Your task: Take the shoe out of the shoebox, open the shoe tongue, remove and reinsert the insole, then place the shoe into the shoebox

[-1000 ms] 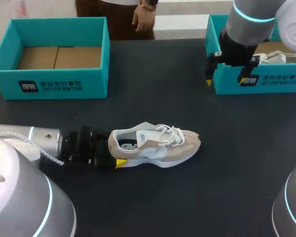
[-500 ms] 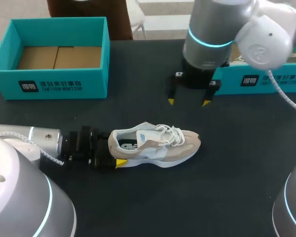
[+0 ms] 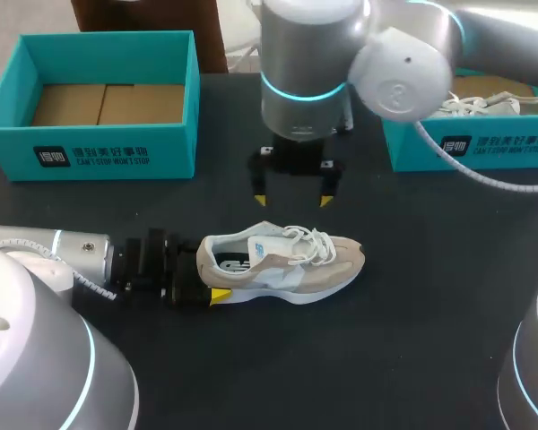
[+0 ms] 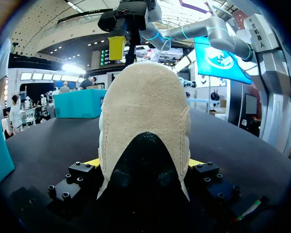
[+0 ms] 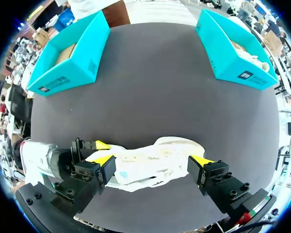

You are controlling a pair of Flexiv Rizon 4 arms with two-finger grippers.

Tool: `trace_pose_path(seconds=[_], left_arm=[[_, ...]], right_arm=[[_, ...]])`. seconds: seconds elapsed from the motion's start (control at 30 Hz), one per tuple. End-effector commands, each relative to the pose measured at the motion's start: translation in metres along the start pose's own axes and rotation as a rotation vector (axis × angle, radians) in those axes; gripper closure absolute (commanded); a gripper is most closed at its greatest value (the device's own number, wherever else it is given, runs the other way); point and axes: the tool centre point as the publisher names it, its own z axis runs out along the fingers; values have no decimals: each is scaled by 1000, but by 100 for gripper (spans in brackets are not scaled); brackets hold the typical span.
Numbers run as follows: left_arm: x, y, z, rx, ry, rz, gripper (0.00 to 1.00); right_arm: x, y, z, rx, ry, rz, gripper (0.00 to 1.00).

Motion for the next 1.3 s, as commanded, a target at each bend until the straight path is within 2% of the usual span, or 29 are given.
trace_pose_path(seconds=[0.03,0.17,0.2,0.37,0.57,0.67,0.8,1.0,1.13,1.3], left_arm=[[2,0,0,0,-4,1,100],[2,0,0,0,-4,1,100],[2,0,0,0,-4,1,100],[2,0,0,0,-4,1,100],[2,0,0,0,-4,1,100],[2,0,0,0,-4,1,100],[2,0,0,0,-4,1,100],[2,0,0,0,-4,1,100],[2,0,0,0,-4,1,100],[2,0,0,0,-4,1,100]], right_arm=[[13,1,2,4,-54,0,0],[13,1,2,4,-54,0,0],[18,-1,4,-3,-43,13,0],[41,-20,16,-13,-51,59,0],[57,-43,25,-20,-95,94,0],[56,-53,32,-4,-148,103,0],[51,-56,36,-7,-186,127,0],[43,-61,42,19,-244,73,0],[43,-66,49,38,-293,44,0],[49,-66,55,47,-304,24,0]])
